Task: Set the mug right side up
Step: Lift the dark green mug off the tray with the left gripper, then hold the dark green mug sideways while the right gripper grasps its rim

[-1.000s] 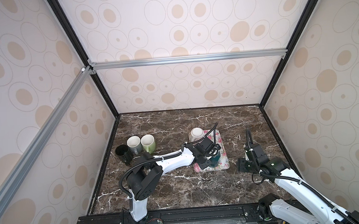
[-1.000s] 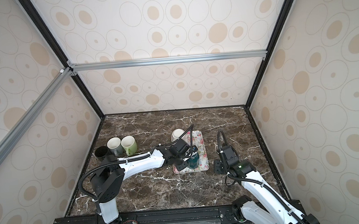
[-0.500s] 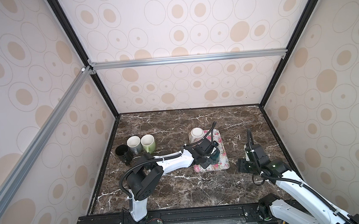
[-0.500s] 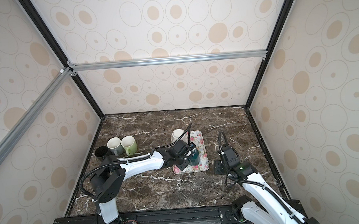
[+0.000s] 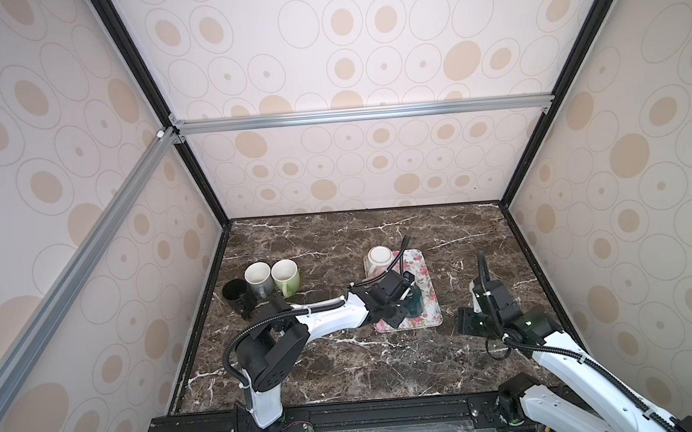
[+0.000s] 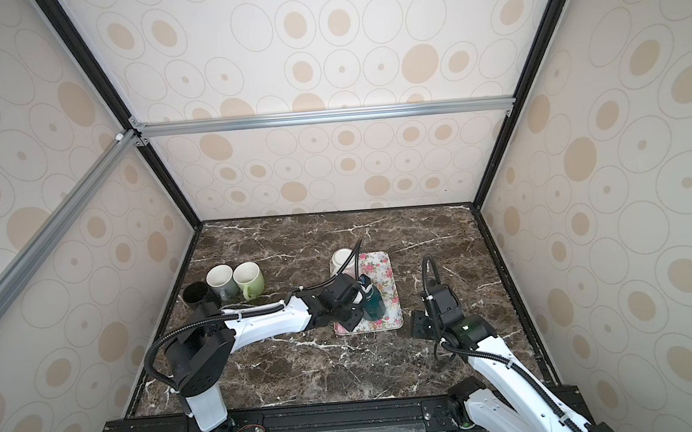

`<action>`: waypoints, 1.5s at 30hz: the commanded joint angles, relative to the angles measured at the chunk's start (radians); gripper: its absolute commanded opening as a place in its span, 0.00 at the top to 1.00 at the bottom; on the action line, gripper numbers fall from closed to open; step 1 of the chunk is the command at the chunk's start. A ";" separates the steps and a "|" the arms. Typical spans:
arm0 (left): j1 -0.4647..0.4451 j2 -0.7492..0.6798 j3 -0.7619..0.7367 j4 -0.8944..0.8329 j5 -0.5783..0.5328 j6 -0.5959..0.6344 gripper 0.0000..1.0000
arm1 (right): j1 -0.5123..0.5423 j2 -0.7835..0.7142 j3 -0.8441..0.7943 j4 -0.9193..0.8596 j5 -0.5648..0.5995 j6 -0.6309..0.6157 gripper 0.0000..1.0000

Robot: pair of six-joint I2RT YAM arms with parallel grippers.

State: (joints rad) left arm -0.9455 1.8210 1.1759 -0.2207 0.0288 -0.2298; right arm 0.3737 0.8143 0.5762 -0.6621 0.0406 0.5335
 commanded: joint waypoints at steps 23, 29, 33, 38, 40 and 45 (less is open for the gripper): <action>-0.009 -0.238 -0.067 0.222 0.054 -0.220 1.00 | -0.003 -0.060 -0.047 0.062 -0.163 0.089 0.41; -0.008 -0.288 -0.062 0.240 0.072 -0.275 1.00 | -0.004 -0.056 -0.015 0.074 -0.208 0.085 0.41; -0.007 -0.319 -0.058 0.251 0.085 -0.310 1.00 | -0.003 -0.057 0.010 0.093 -0.261 0.097 0.41; 0.000 -0.361 -0.054 0.269 0.083 -0.357 1.00 | -0.004 -0.054 0.050 0.143 -0.351 0.137 0.41; 0.003 -0.382 -0.053 0.280 0.083 -0.374 1.00 | -0.003 -0.047 0.067 0.167 -0.385 0.155 0.41; 0.020 -0.446 -0.069 0.332 0.102 -0.435 1.00 | -0.003 -0.036 0.098 0.252 -0.478 0.217 0.41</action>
State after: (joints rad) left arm -0.9356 1.4494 1.0878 -0.0475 0.1162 -0.6064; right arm 0.3737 0.7734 0.6422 -0.4808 -0.3550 0.6945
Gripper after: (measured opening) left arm 0.166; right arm 0.594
